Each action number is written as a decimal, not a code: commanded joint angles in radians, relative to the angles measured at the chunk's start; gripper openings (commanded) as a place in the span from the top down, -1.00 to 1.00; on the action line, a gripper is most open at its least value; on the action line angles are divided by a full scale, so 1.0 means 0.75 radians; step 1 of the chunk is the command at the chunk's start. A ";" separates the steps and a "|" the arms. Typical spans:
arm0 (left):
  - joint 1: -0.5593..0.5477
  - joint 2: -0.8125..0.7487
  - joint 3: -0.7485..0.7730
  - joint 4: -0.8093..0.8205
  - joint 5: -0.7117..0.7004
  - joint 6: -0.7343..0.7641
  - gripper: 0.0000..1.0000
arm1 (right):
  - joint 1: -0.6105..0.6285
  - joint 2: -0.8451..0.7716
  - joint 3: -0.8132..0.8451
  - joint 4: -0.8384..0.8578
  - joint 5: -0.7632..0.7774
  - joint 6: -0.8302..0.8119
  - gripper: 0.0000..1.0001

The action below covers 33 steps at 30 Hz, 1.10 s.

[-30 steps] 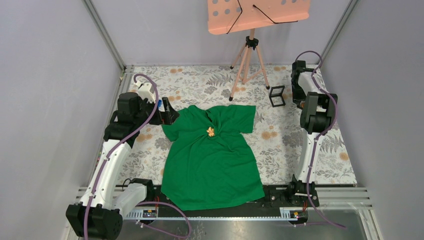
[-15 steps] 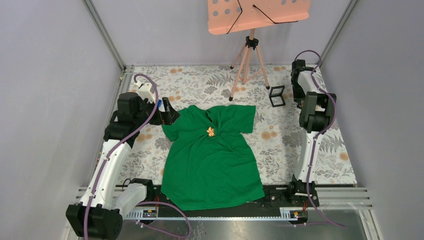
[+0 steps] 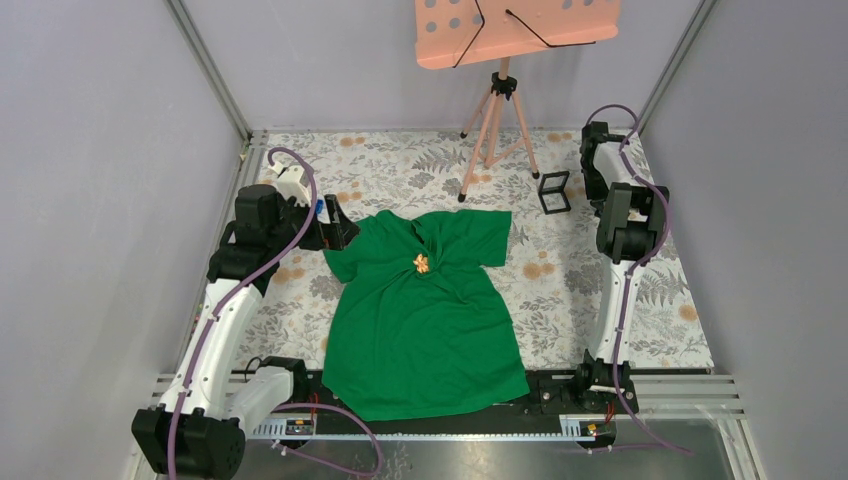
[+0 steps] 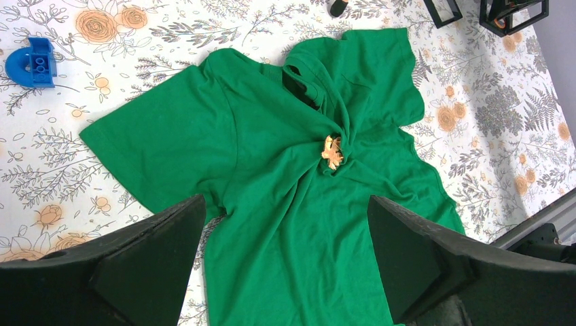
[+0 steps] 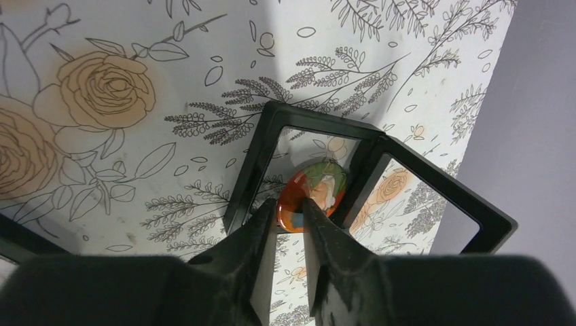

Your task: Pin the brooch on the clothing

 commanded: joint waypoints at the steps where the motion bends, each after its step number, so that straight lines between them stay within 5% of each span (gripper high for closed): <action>1: 0.006 -0.021 -0.001 0.045 0.027 -0.003 -0.97 | 0.001 0.011 0.037 -0.040 0.038 -0.012 0.52; 17: 0.007 -0.021 -0.004 0.051 0.034 -0.005 -0.97 | 0.040 -0.217 -0.270 0.300 0.244 -0.067 1.00; 23: 0.006 -0.019 -0.006 0.054 0.039 -0.007 -0.98 | 0.045 -0.260 -0.317 0.354 0.224 -0.052 1.00; 33: 0.005 -0.015 -0.009 0.057 0.053 -0.009 -0.97 | -0.061 -0.251 -0.237 0.228 -0.047 0.068 0.45</action>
